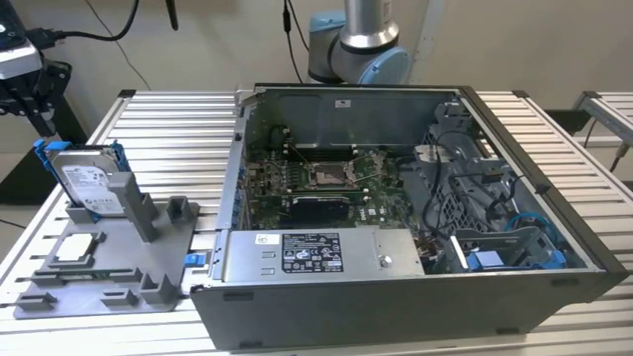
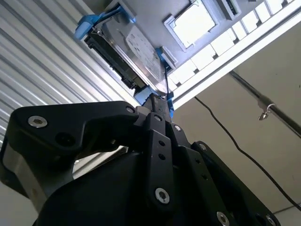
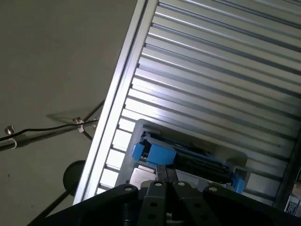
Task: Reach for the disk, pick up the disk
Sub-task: 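Pick up the disk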
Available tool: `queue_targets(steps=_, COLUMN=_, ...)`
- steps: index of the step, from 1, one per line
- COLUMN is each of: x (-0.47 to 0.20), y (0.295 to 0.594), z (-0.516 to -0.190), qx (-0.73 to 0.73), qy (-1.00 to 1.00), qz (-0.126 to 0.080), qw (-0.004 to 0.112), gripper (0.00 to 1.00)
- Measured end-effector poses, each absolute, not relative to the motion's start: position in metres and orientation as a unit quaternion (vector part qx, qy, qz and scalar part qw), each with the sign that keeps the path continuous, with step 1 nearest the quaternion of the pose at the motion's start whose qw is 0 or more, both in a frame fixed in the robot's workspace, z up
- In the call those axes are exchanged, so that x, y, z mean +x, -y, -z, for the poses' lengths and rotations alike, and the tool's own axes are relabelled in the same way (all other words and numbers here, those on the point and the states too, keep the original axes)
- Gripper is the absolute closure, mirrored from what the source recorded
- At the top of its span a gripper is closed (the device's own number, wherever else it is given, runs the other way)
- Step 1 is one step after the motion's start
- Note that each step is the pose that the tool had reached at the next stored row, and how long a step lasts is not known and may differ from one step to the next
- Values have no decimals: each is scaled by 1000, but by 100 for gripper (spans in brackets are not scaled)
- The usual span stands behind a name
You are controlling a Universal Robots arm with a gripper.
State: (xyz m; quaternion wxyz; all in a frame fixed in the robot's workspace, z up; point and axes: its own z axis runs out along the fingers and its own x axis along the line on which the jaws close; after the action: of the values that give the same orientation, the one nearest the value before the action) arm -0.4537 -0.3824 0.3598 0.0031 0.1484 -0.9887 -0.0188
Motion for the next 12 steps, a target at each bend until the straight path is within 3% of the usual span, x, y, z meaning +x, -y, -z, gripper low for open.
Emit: queue_targets(steps=12, x=-454, y=382, z=-360, qx=234, qy=972, qz=18, qw=5, gripper=100)
